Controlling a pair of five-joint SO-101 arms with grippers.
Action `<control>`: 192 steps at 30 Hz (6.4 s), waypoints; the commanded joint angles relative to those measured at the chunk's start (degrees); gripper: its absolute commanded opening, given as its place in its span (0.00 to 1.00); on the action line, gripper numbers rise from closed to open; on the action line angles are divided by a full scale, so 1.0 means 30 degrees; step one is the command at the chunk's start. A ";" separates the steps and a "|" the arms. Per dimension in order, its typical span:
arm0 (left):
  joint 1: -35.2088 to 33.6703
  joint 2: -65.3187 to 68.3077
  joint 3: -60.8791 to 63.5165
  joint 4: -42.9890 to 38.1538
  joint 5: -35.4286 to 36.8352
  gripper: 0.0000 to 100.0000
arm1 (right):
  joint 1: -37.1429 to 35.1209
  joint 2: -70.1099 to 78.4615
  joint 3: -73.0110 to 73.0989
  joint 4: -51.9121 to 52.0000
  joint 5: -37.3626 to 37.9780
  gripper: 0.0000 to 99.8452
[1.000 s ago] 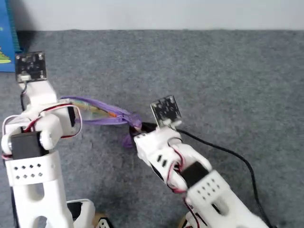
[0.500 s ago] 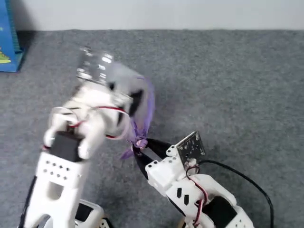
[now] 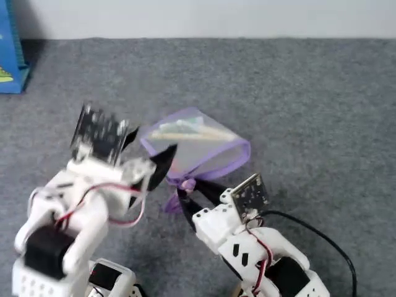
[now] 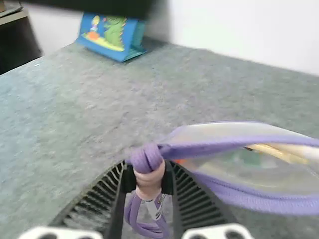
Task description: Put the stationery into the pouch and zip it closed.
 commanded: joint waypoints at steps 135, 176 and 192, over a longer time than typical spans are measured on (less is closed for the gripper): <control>0.2344 -0.7473 1.6835 -0.9143 -0.3223 0.01 | 0.8015 -0.0132 -0.2989 -0.0864 -0.0527 0.13; 0.2344 -0.7473 1.6952 -0.9143 -0.3223 0.01 | 0.0864 0.3853 -0.2168 0.2388 -0.0586 0.15; 0.2344 -0.7473 1.6952 -0.9084 -0.3194 0.01 | 0.2974 0.3853 0.0352 -0.1773 -0.0498 0.13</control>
